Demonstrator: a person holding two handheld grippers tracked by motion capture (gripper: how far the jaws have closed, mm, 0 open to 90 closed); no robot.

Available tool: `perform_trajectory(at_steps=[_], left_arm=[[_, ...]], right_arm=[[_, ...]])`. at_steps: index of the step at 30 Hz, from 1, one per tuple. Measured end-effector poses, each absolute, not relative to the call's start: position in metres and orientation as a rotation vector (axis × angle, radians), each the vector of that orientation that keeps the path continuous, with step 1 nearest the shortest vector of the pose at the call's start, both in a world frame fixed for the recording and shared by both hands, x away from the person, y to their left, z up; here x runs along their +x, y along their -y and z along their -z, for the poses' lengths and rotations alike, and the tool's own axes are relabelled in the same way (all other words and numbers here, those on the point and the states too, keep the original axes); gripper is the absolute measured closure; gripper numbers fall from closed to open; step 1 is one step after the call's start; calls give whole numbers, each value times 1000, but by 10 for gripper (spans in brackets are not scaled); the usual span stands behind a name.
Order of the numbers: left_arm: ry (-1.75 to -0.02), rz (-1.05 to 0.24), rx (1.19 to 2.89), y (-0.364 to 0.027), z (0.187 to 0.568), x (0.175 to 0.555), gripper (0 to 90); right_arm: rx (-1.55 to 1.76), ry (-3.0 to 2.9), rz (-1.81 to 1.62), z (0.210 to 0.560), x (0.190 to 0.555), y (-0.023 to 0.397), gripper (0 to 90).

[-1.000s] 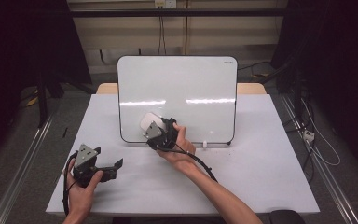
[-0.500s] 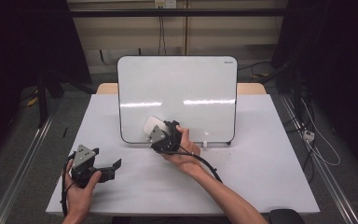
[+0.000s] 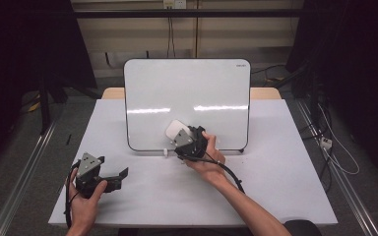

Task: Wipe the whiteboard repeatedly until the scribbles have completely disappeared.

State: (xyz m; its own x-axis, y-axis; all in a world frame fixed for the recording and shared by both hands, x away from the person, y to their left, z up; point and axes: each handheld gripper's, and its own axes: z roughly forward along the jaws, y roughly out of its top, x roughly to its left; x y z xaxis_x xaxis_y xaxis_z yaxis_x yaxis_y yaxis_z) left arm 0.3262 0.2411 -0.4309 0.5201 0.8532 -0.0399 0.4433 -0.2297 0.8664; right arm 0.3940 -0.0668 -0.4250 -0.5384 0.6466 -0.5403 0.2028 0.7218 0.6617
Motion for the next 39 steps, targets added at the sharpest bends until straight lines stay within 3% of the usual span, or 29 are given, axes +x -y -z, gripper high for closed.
perform_trajectory(at_steps=[39], left_arm=[[-1076,-575,1856,-241,430,326,54]], right_arm=[[887,-1974,-775,401,408,153,313]])
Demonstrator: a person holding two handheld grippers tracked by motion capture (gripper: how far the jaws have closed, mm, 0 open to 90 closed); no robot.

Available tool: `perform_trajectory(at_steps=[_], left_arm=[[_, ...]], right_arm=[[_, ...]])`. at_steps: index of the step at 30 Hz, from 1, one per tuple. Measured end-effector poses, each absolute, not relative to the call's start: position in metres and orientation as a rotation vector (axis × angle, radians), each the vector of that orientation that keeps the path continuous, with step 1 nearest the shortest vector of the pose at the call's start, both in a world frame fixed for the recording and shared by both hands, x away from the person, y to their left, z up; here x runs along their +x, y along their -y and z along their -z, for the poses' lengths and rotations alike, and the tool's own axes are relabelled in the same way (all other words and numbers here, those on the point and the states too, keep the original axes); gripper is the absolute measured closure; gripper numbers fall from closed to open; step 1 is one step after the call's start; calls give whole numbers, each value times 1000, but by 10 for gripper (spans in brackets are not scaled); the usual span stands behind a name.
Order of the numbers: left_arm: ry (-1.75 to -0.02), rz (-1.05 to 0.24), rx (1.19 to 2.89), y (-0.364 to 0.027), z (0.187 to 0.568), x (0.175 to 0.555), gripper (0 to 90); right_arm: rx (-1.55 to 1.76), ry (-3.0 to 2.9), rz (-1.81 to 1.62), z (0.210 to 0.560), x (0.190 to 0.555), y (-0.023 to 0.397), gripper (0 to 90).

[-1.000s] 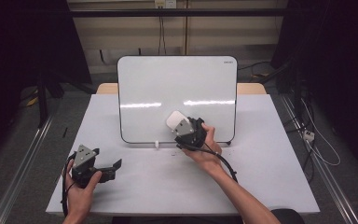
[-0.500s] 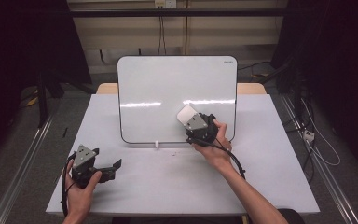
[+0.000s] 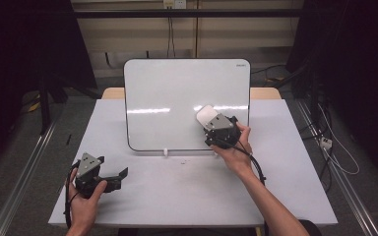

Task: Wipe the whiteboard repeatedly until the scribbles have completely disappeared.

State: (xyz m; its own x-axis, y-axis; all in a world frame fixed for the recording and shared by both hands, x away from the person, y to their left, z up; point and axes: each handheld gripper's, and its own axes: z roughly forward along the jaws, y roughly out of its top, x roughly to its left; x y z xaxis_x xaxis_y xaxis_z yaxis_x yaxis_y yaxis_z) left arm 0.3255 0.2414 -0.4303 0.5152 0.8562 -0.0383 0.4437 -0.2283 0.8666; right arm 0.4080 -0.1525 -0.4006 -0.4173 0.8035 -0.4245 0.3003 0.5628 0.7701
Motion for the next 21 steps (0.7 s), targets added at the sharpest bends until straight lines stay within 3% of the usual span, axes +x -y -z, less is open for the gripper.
perform_trajectory(at_steps=[21], left_arm=[[-1075,-580,1855,-240,431,326,54]], right_arm=[[993,-1951,-937,391,410,171,314]])
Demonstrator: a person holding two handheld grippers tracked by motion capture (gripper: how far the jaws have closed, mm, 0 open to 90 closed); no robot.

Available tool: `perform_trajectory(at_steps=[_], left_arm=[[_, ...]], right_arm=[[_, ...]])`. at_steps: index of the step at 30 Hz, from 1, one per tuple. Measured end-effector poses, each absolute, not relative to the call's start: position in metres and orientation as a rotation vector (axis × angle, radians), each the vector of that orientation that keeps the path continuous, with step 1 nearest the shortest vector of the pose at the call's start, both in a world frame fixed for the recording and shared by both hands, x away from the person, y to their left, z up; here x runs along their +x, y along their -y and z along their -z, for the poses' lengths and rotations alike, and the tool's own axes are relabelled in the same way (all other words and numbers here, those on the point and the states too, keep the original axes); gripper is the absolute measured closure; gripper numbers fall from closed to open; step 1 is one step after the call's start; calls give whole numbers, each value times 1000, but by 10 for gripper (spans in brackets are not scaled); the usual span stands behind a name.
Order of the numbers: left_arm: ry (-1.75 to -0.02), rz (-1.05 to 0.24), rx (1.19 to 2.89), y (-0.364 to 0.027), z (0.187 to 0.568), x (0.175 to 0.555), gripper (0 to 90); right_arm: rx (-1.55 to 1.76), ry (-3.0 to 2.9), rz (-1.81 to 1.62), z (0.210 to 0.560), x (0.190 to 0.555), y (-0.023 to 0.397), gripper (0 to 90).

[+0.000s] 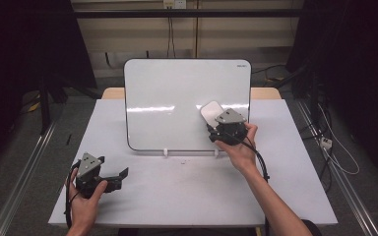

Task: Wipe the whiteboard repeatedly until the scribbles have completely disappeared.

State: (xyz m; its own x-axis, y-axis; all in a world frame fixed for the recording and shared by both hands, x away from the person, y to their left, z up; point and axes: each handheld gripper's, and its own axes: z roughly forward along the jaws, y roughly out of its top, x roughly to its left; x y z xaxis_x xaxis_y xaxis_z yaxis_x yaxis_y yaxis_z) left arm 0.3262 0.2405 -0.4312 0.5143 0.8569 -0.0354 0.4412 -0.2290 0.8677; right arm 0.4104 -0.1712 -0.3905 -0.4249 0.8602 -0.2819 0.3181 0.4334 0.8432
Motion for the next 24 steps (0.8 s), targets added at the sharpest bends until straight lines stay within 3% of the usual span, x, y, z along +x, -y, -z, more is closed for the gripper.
perform_trajectory(at_steps=[24], left_arm=[[-1086,-563,1857,-244,432,326,54]], right_arm=[[1001,-1910,-973,381,393,200,313]])
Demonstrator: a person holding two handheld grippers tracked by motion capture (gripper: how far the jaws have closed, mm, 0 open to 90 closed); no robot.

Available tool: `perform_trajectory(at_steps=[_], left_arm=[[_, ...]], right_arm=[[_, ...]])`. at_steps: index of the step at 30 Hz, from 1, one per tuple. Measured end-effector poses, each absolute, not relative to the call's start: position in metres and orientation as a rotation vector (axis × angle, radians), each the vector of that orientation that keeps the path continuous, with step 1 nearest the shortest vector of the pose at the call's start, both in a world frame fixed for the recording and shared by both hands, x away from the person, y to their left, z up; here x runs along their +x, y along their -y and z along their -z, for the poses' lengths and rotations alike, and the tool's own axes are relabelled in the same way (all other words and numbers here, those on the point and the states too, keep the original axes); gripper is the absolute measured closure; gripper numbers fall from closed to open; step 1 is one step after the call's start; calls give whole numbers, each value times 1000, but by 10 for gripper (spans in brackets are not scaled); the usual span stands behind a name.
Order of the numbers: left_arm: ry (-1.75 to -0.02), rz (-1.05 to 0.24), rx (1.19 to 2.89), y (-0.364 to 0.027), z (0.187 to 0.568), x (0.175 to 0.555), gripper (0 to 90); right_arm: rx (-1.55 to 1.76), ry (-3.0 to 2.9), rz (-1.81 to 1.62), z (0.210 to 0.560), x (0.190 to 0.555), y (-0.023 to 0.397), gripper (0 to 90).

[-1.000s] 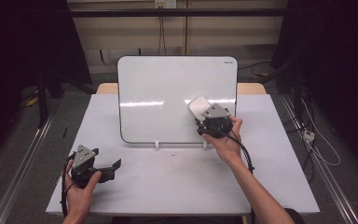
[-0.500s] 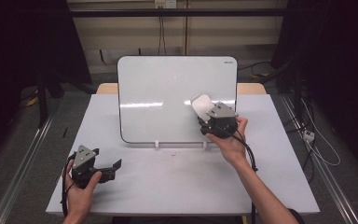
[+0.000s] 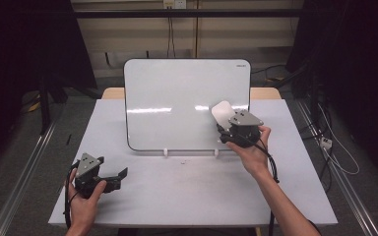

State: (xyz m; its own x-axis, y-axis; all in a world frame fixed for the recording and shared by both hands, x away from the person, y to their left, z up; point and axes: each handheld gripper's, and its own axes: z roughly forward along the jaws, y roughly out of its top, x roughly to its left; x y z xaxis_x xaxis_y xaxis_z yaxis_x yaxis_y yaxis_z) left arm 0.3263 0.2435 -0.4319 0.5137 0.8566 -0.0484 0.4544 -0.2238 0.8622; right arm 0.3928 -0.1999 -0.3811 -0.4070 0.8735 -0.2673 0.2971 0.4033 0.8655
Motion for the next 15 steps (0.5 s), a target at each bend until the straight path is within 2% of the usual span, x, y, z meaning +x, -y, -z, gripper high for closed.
perform_trajectory(at_steps=[15], left_arm=[[-1082,-585,1852,-242,431,325,54]], right_arm=[[1042,-1870,-944,380,380,231,313]])
